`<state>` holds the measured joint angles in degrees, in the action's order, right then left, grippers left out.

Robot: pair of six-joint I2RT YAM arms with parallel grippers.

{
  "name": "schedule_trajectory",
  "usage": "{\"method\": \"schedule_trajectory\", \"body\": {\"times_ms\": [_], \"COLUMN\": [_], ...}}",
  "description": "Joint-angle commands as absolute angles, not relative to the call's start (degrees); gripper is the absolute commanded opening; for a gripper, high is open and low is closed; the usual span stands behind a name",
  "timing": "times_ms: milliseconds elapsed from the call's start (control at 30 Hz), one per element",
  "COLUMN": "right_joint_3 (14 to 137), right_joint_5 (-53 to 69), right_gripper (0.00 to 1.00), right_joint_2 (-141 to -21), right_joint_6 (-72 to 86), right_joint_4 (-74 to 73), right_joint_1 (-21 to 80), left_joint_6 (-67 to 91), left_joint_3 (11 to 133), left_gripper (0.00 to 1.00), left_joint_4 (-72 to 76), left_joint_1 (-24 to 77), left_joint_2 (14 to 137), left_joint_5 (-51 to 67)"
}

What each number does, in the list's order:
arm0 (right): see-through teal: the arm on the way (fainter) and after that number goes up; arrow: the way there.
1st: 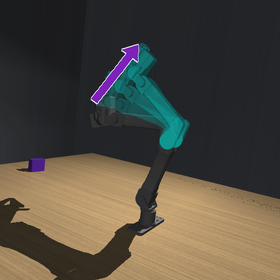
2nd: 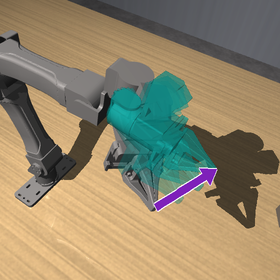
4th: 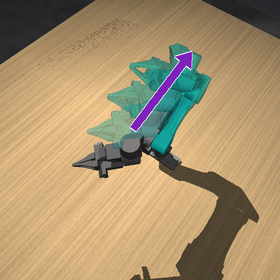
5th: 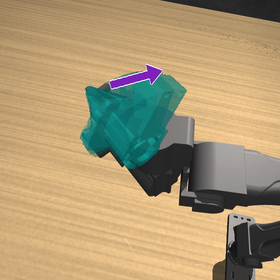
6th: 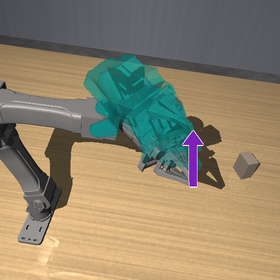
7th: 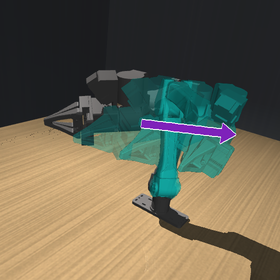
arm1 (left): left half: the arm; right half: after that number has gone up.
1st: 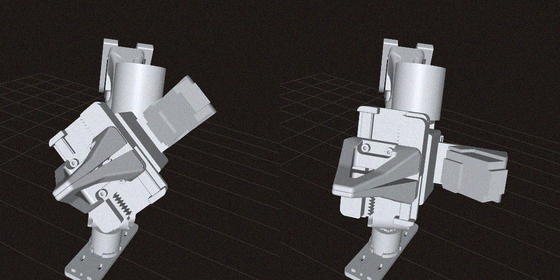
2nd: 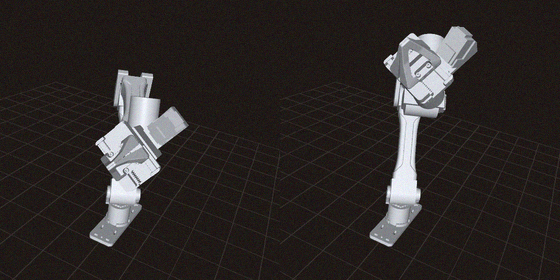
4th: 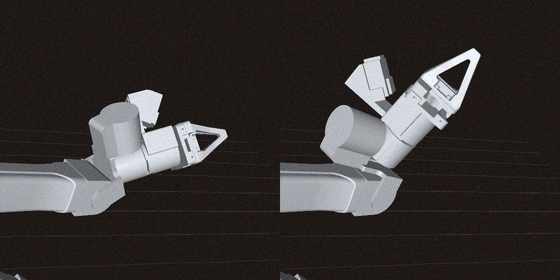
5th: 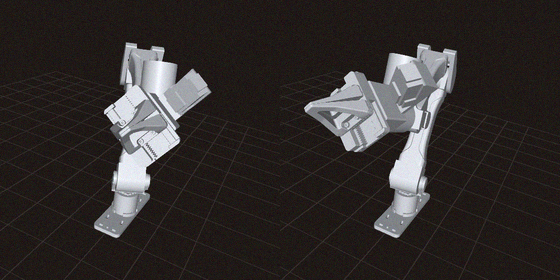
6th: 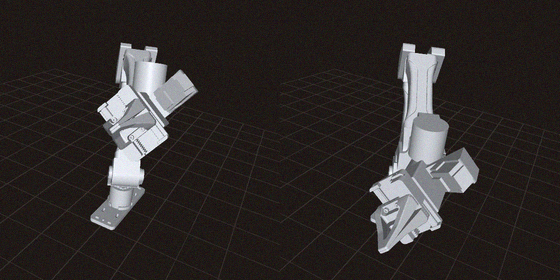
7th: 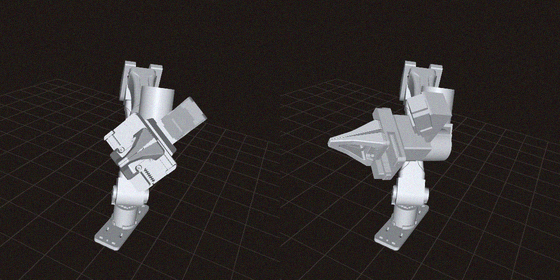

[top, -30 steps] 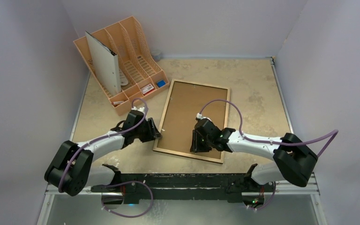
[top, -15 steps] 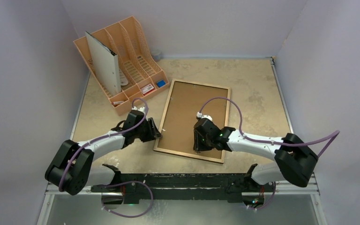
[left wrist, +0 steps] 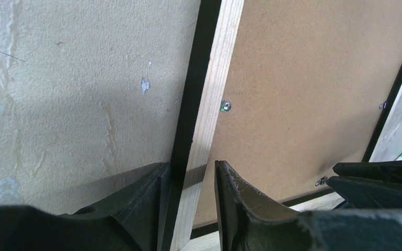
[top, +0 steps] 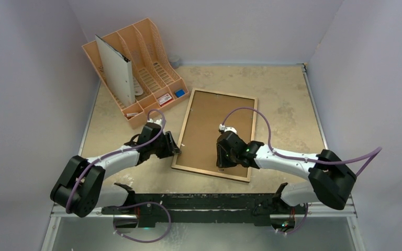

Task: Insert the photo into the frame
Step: Install the photo frame at the center of the board.

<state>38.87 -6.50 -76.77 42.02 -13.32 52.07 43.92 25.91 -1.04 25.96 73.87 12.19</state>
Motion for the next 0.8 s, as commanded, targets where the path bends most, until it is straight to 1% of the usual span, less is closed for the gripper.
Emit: {"method": "schedule_trajectory", "body": {"times_ms": [0, 167, 267, 367, 500, 767], "right_joint_3": [38.47, 37.91, 37.45, 37.28, 37.38, 36.43], "right_joint_5": [-3.88, -1.19, -0.56, -1.05, -1.94, 2.63], "right_gripper": [0.31, 0.25, 0.23, 0.26, 0.34, 0.33], "right_joint_2": [-76.48, -76.89, -76.94, -77.61, -78.59, -78.92], "right_joint_6": [39.28, 37.65, 37.11, 37.10, 37.50, 37.36], "right_joint_4": [-14.17, -15.29, -15.46, -15.51, -15.17, -15.28], "right_joint_1": [52.12, 52.12, 52.12, 52.12, 52.12, 52.12], "left_joint_6": [42.85, 43.00, 43.13, 43.22, 43.16, 43.11], "left_joint_3": [25.61, 25.61, 25.66, 25.71, 25.94, 26.33], "left_gripper": [0.39, 0.39, 0.39, 0.39, 0.39, 0.39], "left_joint_4": [-3.27, -2.86, -2.56, -2.47, -2.54, -2.69], "left_joint_1": [26.37, 26.37, 26.37, 26.37, 26.36, 26.38], "left_joint_2": [75.90, 76.29, 76.44, 76.53, 76.69, 76.80], "left_joint_5": [10.40, 10.63, 10.72, 10.72, 10.72, 10.79]}}
